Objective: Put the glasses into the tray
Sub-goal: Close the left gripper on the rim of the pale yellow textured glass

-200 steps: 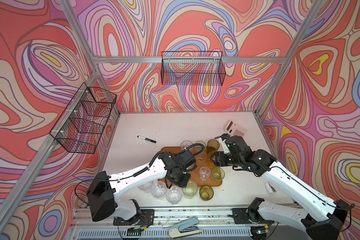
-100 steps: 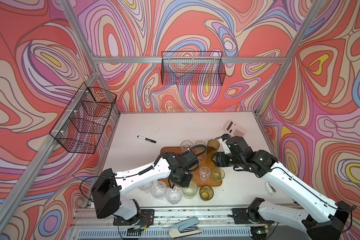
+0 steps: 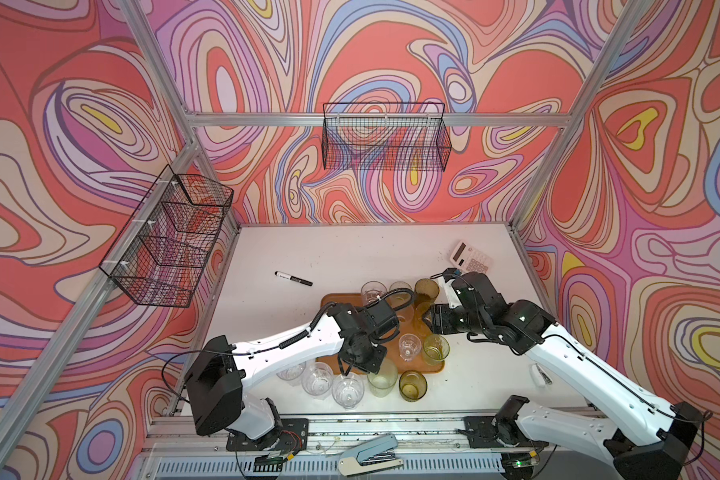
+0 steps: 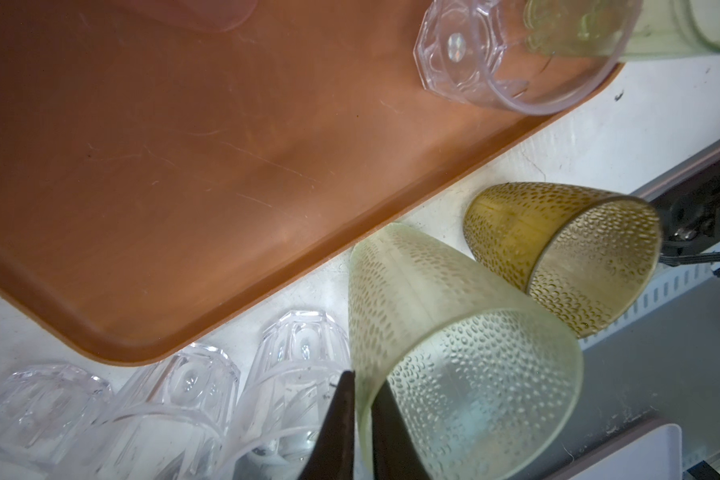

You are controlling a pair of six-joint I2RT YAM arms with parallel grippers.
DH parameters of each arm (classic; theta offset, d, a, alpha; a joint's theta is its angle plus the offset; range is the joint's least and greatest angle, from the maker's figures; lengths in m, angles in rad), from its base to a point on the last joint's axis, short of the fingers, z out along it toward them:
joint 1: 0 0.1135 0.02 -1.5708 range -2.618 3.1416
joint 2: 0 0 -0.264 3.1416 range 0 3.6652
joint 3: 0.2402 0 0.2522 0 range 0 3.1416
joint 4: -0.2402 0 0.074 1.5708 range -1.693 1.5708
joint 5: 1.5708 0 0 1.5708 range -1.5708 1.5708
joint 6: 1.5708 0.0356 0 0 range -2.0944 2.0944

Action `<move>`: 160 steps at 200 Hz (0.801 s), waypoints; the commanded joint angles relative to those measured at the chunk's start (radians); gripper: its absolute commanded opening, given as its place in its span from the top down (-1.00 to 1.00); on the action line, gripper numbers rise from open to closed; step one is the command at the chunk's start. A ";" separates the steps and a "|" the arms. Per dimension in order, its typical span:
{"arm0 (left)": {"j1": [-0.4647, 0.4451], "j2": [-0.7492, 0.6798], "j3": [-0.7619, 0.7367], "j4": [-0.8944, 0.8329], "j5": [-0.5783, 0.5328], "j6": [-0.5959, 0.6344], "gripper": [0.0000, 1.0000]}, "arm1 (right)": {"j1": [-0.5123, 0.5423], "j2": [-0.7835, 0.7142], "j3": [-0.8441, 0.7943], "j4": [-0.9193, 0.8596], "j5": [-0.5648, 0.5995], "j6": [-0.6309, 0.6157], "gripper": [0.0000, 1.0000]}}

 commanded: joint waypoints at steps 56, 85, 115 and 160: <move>-0.004 0.000 0.058 -0.046 -0.029 -0.017 0.92 | -0.004 -0.001 0.025 0.001 0.019 -0.025 -0.36; -0.004 0.002 0.091 -0.096 -0.058 -0.009 0.99 | -0.004 -0.002 0.021 0.004 0.019 -0.024 -0.36; -0.004 0.009 0.132 -0.151 -0.099 0.001 1.00 | -0.004 -0.009 0.017 0.006 0.023 -0.025 -0.35; -0.003 0.031 0.179 -0.208 -0.162 0.030 1.00 | -0.004 -0.016 0.017 0.005 0.025 -0.027 -0.36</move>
